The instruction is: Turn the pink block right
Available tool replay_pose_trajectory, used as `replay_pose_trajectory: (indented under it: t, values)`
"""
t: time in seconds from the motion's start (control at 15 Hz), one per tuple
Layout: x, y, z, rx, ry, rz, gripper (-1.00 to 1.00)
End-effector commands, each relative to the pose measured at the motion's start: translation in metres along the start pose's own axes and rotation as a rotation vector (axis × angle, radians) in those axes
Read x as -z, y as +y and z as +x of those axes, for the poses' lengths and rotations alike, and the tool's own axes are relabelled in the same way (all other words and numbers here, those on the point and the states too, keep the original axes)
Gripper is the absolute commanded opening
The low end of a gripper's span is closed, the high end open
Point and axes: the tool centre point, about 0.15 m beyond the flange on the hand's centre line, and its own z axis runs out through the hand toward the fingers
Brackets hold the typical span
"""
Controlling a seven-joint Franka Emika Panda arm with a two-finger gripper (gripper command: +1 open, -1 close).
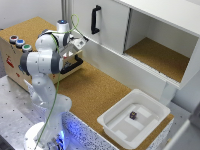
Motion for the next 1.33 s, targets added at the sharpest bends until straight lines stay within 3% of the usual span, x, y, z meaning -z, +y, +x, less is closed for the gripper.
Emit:
replay_pose_trajectory:
  t: [0.0,0.27,0.67,1.0,1.27]
  values:
    - [0.023,0.004,0.024,-0.076,-0.018,0.075,-1.0]
    - [0.005,0.01,0.036,-0.258,-0.183,0.133,-1.0]
    - [0.023,0.025,0.043,-0.906,-0.243,0.167,-1.0]
    - [0.01,0.03,0.037,-1.31,-0.313,0.231,-1.0]
    - [0.007,0.019,0.048,-1.59,-0.344,0.211,-1.0]
